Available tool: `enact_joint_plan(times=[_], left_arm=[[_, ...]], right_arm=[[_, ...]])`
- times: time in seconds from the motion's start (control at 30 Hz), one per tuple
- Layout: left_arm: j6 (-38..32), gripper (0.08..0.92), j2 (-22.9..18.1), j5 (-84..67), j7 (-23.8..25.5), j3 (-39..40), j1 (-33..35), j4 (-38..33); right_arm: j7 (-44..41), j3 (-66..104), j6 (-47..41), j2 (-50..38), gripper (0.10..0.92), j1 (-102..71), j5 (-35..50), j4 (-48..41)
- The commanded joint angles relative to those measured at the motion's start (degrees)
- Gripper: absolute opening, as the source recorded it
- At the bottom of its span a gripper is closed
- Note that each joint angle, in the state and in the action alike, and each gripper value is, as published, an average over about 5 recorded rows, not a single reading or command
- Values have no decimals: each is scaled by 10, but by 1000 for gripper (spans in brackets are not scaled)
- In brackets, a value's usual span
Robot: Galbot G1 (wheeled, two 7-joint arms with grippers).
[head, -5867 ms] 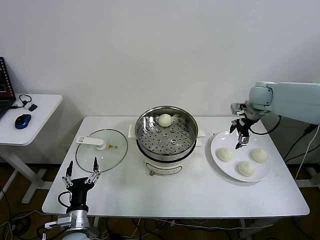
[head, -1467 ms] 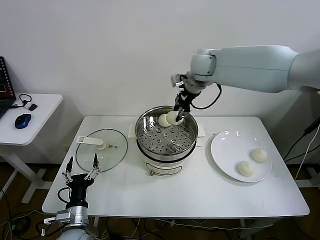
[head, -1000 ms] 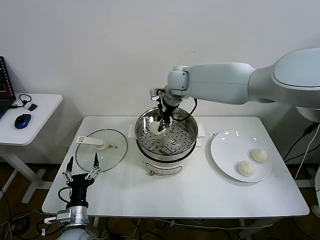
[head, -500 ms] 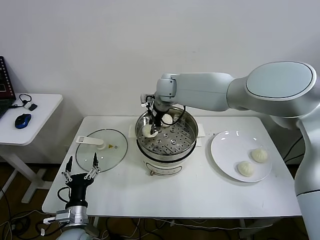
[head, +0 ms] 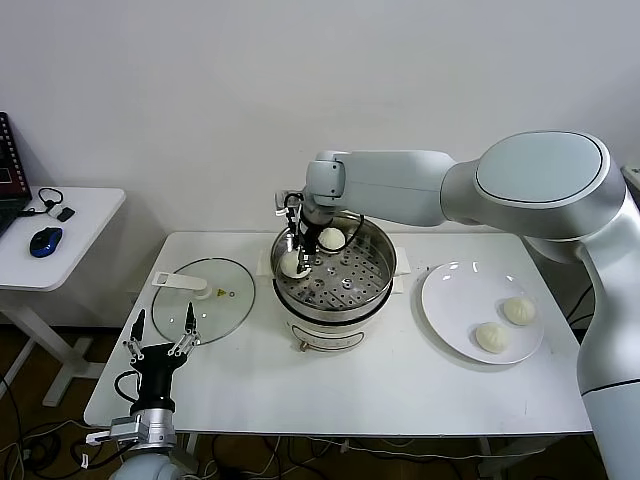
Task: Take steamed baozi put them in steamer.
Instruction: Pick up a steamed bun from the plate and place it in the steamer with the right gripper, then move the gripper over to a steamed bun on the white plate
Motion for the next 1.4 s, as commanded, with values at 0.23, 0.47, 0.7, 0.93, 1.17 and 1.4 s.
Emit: enact_joint_plan(times=[0.23,0.47,0.7,0.93,1.17,1.4], left_arm=[[2,823,4,-3,0,0,4,-9],[5,823,10,-8,0,0,9,-20],[5,823,11,-8,0,1,13,-27],[3,823,6,-3,0,10,15,-30],[2,823,1,1,-1,14,20,-36],[0,823,0,2,-2,15,25,-40]], right_arm=[[-5,-17,-1,-49,822,64,5,68],[-2,-43,-4,-104,823,123,17,146],[-2,-93,2,-176,823,178,2,230],[-2,-142,6,-251,823,237,-20,315],[-2,-184,10,-298,823,300,-33,368],[0,-260,15,-379,823,353,-75,432]])
